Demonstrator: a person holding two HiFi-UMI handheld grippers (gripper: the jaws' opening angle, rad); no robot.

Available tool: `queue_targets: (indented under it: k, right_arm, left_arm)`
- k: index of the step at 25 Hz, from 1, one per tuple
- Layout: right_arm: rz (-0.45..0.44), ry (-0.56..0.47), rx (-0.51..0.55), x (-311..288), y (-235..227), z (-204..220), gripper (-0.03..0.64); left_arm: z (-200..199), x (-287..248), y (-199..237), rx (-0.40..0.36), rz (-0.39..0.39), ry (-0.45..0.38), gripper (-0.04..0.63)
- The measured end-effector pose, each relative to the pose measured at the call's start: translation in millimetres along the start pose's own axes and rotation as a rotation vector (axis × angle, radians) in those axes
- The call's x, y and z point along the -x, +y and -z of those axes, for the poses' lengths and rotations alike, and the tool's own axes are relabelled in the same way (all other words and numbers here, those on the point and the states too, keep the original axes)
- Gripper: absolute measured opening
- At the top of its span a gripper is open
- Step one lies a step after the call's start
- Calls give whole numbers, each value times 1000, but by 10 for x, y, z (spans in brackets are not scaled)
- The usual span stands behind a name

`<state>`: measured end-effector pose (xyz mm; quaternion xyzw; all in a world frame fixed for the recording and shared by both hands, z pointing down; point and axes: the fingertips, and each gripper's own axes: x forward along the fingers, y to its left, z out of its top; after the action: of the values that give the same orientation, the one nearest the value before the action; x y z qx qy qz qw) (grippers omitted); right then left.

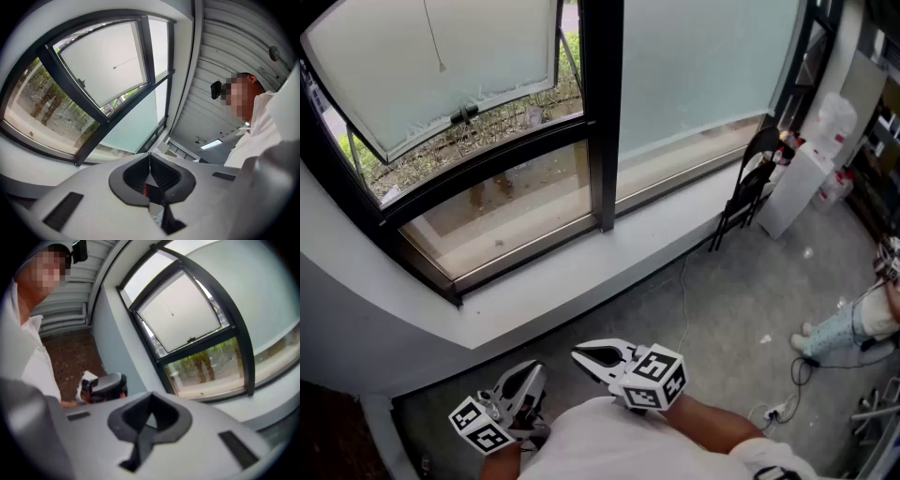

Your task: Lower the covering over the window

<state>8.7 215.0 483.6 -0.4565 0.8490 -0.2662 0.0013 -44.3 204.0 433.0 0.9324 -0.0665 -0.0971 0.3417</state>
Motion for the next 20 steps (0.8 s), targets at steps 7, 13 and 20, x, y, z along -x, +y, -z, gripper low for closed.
queue_targets:
  k: [7, 13, 20]
  right_arm:
    - [4, 0, 15, 7, -3, 0, 21]
    - [9, -7, 14, 89, -49, -2, 21]
    - [22, -30, -27, 64, -169, -124, 24]
  left_arm:
    - [27, -17, 1, -10, 0, 4, 17]
    - [46, -55, 0, -39, -12, 7, 17]
    - [-45, -41, 35, -61, -30, 2, 17]
